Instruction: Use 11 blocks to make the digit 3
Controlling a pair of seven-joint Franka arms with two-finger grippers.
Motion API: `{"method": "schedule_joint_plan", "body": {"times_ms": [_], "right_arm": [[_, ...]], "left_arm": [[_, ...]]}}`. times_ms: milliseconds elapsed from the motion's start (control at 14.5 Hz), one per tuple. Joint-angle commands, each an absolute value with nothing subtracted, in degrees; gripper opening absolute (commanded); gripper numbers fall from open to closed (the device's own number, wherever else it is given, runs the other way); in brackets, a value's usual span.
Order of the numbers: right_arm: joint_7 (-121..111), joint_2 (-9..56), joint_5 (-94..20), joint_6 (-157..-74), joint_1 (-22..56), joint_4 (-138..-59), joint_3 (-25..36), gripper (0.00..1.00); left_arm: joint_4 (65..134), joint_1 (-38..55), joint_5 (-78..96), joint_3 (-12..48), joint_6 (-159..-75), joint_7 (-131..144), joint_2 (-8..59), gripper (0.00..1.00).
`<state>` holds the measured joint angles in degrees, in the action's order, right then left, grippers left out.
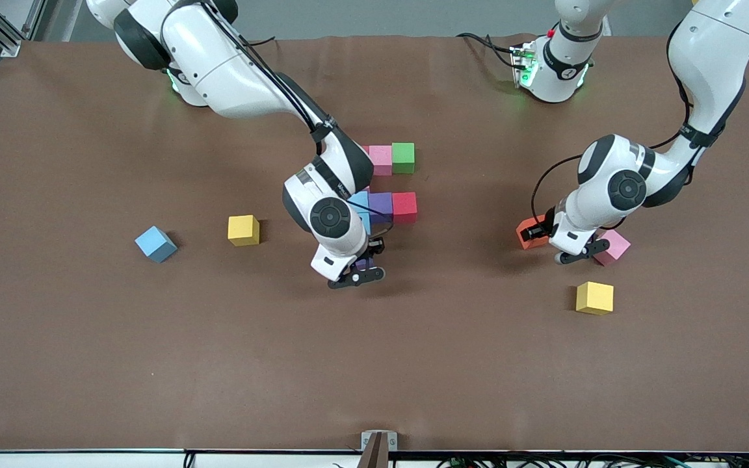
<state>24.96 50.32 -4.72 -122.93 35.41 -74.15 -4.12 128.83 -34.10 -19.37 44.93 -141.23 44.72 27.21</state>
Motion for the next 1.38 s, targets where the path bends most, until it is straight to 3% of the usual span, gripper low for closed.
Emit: {"method": "schedule_joint_plan", "body": {"times_ms": [0,482,963,1101,1169,1307], "right_arm": [[26.3,49.5,-3.9,-123.1,34.8,-76.7,-3.9,0.27],[26.3,49.3,-4.0,-122.9,34.7,-76.7,-3.9,0.28],[26.3,49.0,-4.0,-123.0,34.7,-77.6,-3.9,0.28],[26.3,49.0,-4.0,-123.0,34.7,-77.6,-3.9,0.34],[26.3,48.9,-4.1,-122.9,34.7,-77.5,-3.9,0.52],[26.3,48.7,-4.3,-122.9,34.9,-77.3,-3.8,0.99]], "left_arm": [[127.5,-33.0,-20.7,45.3,-142.3,49.0,28.1,0.26],[119.7,-25.1,-20.4,45.2,-140.1,65.8,31.5,0.10],[113.9,-13.8,-20.7,42.5,-140.1,88.7,34.5,0.06],[113.5,-12.2,-20.7,42.0,-140.4,91.0,35.3,0.06],[113.4,-11.6,-20.7,41.9,-140.7,92.5,35.6,0.05],[112.9,-10.7,-20.8,41.9,-140.9,96.0,36.2,0.05]]}}
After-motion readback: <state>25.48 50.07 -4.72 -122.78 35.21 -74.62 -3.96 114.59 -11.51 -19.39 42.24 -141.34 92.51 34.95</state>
